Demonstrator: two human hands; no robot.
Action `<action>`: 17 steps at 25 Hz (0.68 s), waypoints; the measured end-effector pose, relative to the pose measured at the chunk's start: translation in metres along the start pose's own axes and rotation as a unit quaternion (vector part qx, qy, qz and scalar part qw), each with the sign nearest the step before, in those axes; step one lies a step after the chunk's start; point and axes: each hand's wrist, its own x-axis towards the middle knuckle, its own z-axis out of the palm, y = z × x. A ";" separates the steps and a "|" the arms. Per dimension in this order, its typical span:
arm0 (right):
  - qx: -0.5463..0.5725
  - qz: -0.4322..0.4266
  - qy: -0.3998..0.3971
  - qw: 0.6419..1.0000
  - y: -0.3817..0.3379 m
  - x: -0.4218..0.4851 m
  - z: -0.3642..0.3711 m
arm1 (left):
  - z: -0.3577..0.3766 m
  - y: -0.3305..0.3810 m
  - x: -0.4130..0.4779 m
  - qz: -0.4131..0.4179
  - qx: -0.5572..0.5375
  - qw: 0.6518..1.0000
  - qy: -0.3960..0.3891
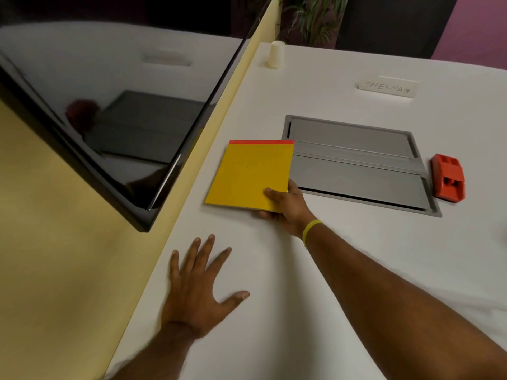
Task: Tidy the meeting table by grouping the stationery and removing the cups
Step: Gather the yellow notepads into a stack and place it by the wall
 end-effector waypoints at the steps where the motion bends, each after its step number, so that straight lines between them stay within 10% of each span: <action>1: -0.002 0.001 0.000 1.000 0.001 0.010 0.005 | 0.000 0.000 0.000 -0.001 -0.003 1.000 0.001; 17: -0.490 -0.089 0.111 0.860 -0.009 0.055 0.025 | 0.002 0.002 0.000 -0.009 -0.015 1.000 0.015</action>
